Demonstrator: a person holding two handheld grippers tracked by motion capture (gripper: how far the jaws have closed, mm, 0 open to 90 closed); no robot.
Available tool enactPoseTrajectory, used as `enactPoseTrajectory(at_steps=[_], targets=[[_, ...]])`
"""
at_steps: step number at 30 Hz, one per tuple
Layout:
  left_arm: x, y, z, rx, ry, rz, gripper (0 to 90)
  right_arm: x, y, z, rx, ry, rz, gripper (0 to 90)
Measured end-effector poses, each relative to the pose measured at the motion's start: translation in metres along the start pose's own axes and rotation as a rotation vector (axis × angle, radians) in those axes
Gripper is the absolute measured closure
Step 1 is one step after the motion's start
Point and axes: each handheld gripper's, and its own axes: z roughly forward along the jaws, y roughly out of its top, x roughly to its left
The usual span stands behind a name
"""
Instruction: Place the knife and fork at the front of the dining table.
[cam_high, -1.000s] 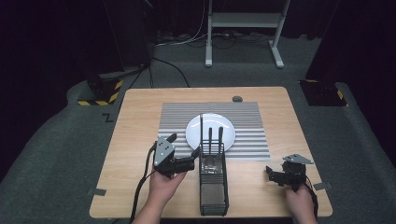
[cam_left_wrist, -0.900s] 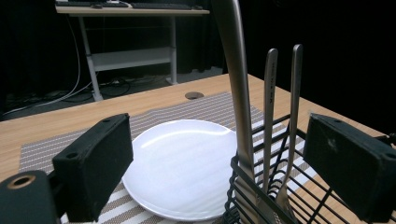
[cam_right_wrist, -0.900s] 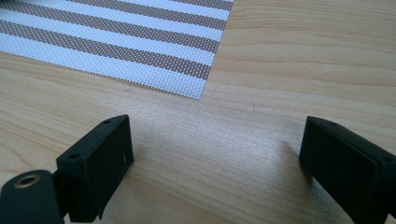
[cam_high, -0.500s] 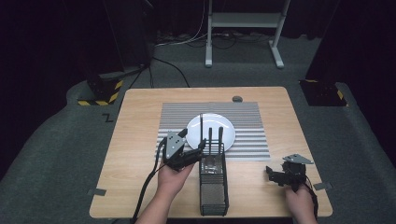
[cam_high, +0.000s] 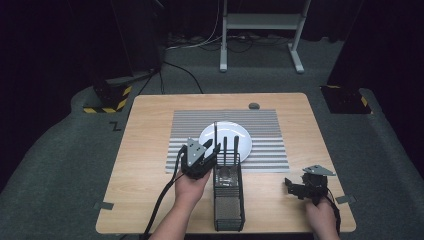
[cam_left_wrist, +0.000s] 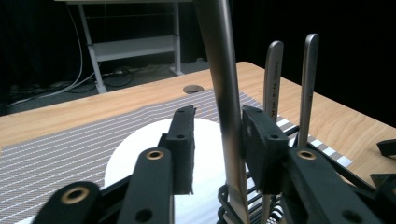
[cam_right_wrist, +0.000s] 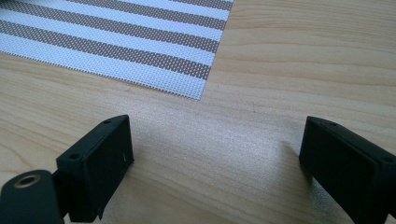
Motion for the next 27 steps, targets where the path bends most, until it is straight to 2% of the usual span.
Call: enactPoseTrajectory(at_steps=[2, 3, 5, 8, 9, 12, 15, 27], targets=[[-0.001, -0.001, 0.001, -0.002, -0.002, -0.002, 70.1, 0.000, 0.000, 0.000, 0.000, 0.000, 0.000, 9.4], [-0.001, -0.001, 0.001, -0.006, -0.012, -0.028, 71.6, 0.000, 0.000, 0.000, 0.000, 0.000, 0.000, 9.4], [-0.002, -0.002, 0.002, -0.010, -0.018, -0.034, 75.4, 0.000, 0.000, 0.000, 0.000, 0.000, 0.001, 9.4], [-0.004, -0.003, 0.002, -0.016, -0.007, -0.039, 77.9, 0.000, 0.000, 0.000, -0.001, 0.000, 0.001, 9.4], [-0.005, -0.004, 0.001, -0.024, -0.003, -0.058, 78.7, 0.000, 0.000, 0.000, -0.001, 0.000, 0.001, 9.4], [-0.008, -0.004, 0.000, -0.032, 0.014, -0.052, 79.1, 0.000, 0.000, 0.000, -0.001, 0.000, 0.001, 9.4], [-0.010, -0.004, -0.001, -0.035, 0.012, -0.064, 79.8, 0.000, 0.000, 0.000, -0.001, 0.000, 0.001, 9.4], [-0.019, -0.007, -0.008, -0.063, 0.008, -0.060, 80.8, 0.000, 0.000, 0.000, 0.000, 0.001, 0.000, 9.4]])
